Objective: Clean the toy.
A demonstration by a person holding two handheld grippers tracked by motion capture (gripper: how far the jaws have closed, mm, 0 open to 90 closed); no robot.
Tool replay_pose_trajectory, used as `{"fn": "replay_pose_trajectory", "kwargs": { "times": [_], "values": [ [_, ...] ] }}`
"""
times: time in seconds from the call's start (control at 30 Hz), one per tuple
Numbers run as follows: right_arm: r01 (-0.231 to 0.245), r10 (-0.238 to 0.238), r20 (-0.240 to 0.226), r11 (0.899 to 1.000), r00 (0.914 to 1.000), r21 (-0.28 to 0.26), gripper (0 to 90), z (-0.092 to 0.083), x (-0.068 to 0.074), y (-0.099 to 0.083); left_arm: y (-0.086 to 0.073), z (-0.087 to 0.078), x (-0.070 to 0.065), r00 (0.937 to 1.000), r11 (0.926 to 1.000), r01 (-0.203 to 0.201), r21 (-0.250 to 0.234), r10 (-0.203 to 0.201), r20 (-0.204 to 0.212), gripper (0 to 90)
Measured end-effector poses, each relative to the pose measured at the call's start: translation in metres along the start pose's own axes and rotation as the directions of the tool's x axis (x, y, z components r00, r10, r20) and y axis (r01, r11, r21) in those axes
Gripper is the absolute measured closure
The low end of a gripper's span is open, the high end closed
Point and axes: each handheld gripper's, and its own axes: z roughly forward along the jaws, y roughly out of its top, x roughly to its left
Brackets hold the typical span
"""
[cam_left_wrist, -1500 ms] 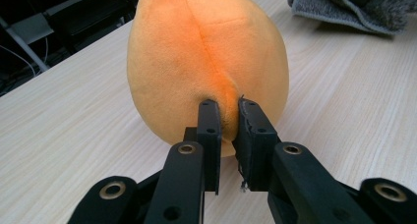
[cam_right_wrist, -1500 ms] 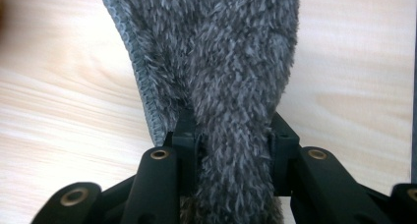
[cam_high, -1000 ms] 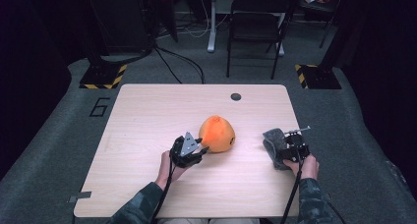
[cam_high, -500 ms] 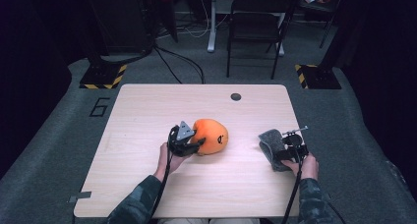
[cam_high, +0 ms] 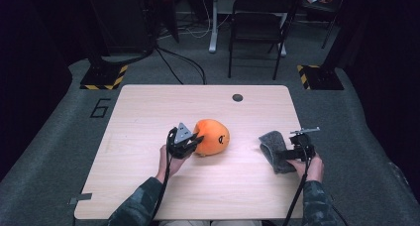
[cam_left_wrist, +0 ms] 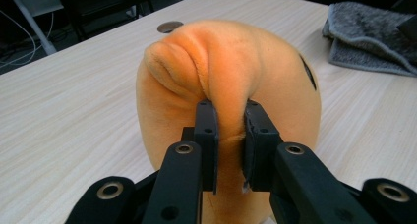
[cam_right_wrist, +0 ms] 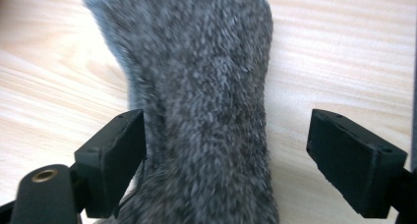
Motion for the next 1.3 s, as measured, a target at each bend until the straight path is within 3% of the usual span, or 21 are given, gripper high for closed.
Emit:
{"fn": "replay_pose_trajectory", "kwargs": {
  "times": [0.23,0.37,0.5,0.6,0.8,0.93,1.0,1.13,1.2,1.3],
  "values": [
    [0.015,-0.017,-0.044,0.999,0.9989,-0.043,10.7,-0.022,0.007,-0.021,0.007,-0.014,-0.003,0.9993,0.9990,0.030,-0.034,-0.030,0.023,79.4],
    [0.042,-0.043,-0.023,0.998,0.9988,-0.045,9.1,-0.028,0.008,-0.040,0.008,-0.022,-0.004,0.9987,0.9985,0.040,-0.039,-0.038,0.033,79.3],
    [0.073,-0.073,-0.006,0.997,0.9973,-0.028,6.5,-0.029,0.010,-0.060,0.007,-0.032,-0.003,0.9961,0.9963,0.075,-0.041,-0.073,0.050,79.3],
    [0.088,-0.088,0.007,0.996,0.9961,-0.016,5.2,-0.028,0.009,-0.071,0.004,-0.039,-0.002,0.9915,0.9930,0.113,-0.034,-0.111,0.068,79.3],
    [0.109,-0.109,0.027,0.994,0.9936,0.009,4.2,-0.024,0.006,-0.089,-0.005,-0.052,-0.003,0.9762,0.9807,0.195,-0.019,-0.192,0.101,79.3],
    [0.111,-0.113,0.034,0.993,0.9930,0.039,2.1,-0.019,0.005,-0.096,-0.013,-0.055,-0.004,0.9665,0.9737,0.227,0.017,-0.227,0.119,79.3],
    [0.118,-0.119,0.038,0.993,0.9922,0.020,2.2,-0.018,0.005,-0.096,-0.018,-0.053,-0.005,0.9645,0.9714,0.233,0.046,-0.237,0.117,79.2],
    [0.120,-0.120,0.030,0.993,0.9923,0.005,0.9,-0.018,0.005,-0.099,-0.026,-0.052,-0.001,0.9669,0.9703,0.233,0.066,-0.238,0.092,79.0],
    [0.125,-0.125,0.036,0.992,0.9916,-0.004,0.3,-0.018,0.004,-0.100,-0.026,-0.052,-0.001,0.9795,0.9793,0.187,0.076,-0.192,0.061,77.0],
    [0.129,-0.128,0.034,0.992,0.9911,-0.007,0.0,-0.017,0.004,-0.100,-0.025,-0.052,-0.003,0.9888,0.9867,0.141,0.081,-0.144,0.038,70.1]
  ]
}}
